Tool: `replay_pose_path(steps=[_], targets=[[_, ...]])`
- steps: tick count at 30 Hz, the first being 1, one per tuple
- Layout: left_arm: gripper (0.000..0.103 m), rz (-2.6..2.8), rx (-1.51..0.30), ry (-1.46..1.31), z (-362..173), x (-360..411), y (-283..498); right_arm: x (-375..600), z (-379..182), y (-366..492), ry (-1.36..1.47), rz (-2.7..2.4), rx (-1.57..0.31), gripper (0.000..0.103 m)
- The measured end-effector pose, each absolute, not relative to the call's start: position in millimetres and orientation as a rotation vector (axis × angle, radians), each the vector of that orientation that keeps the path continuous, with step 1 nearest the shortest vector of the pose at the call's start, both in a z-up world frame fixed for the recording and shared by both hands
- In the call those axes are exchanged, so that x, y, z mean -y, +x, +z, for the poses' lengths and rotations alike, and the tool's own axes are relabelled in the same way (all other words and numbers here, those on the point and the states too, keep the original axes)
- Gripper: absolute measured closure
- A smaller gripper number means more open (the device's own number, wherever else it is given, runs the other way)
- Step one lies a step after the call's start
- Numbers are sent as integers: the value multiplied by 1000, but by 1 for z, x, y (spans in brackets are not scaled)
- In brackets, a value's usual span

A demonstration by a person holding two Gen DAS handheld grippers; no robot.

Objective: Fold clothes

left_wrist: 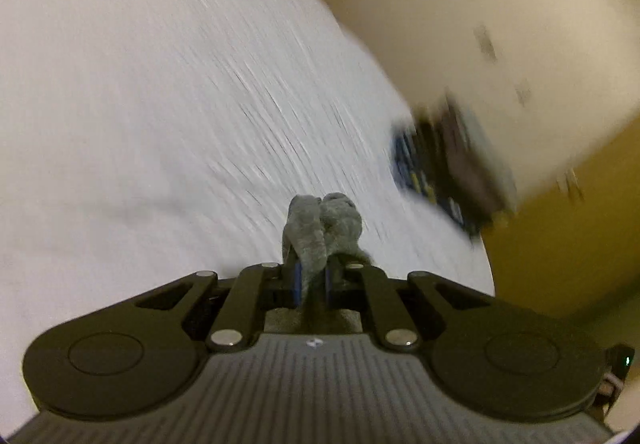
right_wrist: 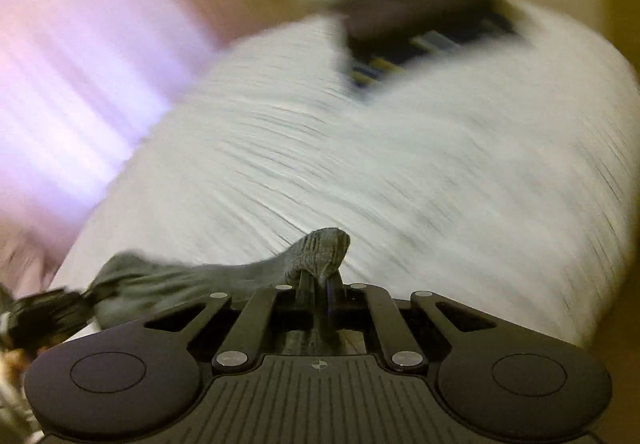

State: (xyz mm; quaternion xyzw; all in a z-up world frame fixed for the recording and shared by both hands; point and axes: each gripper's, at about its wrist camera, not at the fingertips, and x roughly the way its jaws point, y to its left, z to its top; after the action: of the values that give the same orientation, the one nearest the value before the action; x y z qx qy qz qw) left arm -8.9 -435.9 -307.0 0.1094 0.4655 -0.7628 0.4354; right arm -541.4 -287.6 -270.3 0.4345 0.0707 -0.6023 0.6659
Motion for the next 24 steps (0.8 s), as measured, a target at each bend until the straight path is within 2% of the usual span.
replay_pose_path(steps=[2,4,5,6,7,8,9,13,17,22,24], targets=[[95,-1808,-1086,147,-270,406,39,338,-250,-519,851,-1242,-185,99],[84,-1702,-1018,88,-248,387,74,399,-236,-485,768,-1139,-196,99],[67,-1644,-986,78,-241,380,89,431,-234,-465,749,-1103,-223,98],[60,-1569,-956,86,-240,378,100,458,-234,-444,739,-1088,-262,93],[59,-1495,-931,90,-239,376,111,484,-234,-422,728,-1073,-300,80],[56,-1430,-926,85,-243,374,121,503,-235,-405,720,-1076,-329,53],[52,-1381,-945,86,-249,370,128,512,-238,-393,715,-1103,-345,42],[51,-1246,-1040,77,-278,344,150,496,-265,-387,803,-1107,-365,42],[51,-1185,-1189,97,-313,307,153,441,-311,-419,936,-1164,-488,42],[51,-1225,-1368,96,-343,295,117,370,-342,-480,1183,-1278,-496,42],[42,-1260,-1396,80,-350,300,104,353,-352,-499,1293,-1300,-454,42]])
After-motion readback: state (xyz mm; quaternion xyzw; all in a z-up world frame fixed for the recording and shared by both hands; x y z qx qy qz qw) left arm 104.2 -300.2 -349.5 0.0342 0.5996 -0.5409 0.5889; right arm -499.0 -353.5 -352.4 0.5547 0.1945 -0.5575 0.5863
